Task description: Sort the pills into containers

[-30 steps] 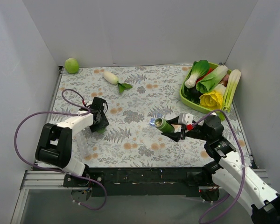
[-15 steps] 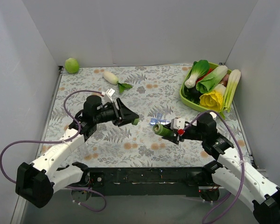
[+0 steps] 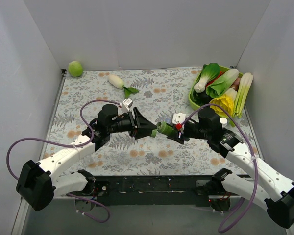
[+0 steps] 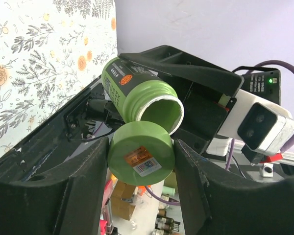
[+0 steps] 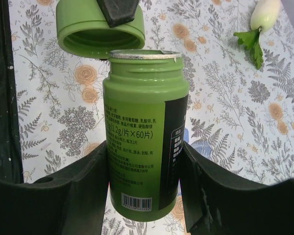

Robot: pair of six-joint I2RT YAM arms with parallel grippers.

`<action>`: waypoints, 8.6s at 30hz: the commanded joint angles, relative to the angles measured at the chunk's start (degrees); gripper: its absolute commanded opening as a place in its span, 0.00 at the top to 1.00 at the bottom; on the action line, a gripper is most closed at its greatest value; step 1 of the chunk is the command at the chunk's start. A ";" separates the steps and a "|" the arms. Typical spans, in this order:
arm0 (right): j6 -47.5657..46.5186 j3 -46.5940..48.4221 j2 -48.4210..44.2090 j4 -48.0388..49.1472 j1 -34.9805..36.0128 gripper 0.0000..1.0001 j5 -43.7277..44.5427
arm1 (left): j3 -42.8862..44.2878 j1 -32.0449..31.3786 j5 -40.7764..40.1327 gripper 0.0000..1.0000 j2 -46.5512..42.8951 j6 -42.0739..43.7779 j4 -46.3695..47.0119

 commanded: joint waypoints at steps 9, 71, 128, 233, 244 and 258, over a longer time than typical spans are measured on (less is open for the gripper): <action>-1.16 5.02 0.34 -4.45 4.34 0.99 3.50 | -1.33 -0.71 -7.18 0.84 -0.97 -5.16 0.87; 15.89 15.39 7.81 -7.62 6.10 0.99 -8.62 | 12.56 -5.11 -6.14 0.93 -2.99 20.66 -23.30; 22.06 4.93 1.13 4.61 5.13 0.99 -21.11 | 28.47 0.69 -5.06 0.02 -5.87 39.32 -28.23; -2.04 11.96 5.00 -2.25 5.31 0.99 0.07 | 29.87 -6.16 -18.34 0.23 2.81 10.57 -41.41; 0.86 12.58 6.58 -2.34 5.31 0.99 -2.64 | 29.70 -6.34 -12.37 0.60 5.09 15.56 -40.27; 33.43 2.14 7.28 16.16 4.34 0.99 -45.17 | 28.05 -6.25 3.21 0.64 2.21 75.67 -42.47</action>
